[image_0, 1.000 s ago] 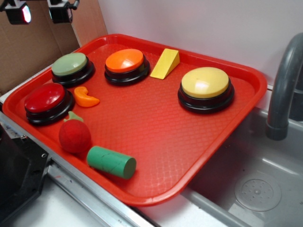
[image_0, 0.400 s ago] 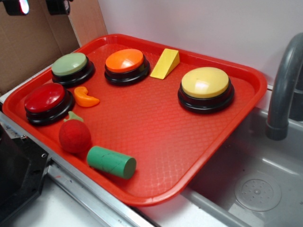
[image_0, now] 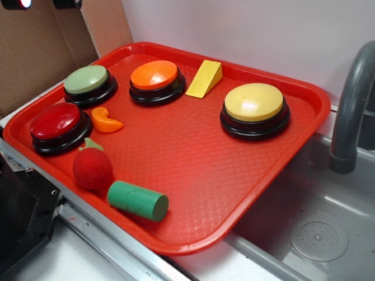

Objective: Push the green button.

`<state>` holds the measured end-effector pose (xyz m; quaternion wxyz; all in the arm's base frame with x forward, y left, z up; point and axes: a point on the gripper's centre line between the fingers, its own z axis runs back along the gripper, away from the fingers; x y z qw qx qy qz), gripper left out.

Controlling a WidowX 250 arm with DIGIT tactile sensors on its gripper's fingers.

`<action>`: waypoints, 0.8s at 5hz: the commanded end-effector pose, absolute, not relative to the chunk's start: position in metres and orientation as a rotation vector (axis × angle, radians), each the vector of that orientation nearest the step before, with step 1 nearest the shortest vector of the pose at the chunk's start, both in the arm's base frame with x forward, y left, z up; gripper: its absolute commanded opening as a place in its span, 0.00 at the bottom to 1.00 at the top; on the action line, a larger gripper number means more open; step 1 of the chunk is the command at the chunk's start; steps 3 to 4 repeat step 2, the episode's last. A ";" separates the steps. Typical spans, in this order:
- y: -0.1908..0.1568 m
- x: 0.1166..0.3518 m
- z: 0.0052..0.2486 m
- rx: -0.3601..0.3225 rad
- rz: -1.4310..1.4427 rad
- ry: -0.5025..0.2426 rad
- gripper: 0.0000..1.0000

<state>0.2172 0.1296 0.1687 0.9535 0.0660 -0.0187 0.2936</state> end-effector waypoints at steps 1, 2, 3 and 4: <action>0.131 0.222 0.197 0.121 0.476 -0.145 1.00; 0.132 0.225 0.193 0.156 0.461 -0.155 1.00; 0.132 0.225 0.193 0.156 0.461 -0.155 1.00; 0.132 0.225 0.193 0.156 0.461 -0.155 1.00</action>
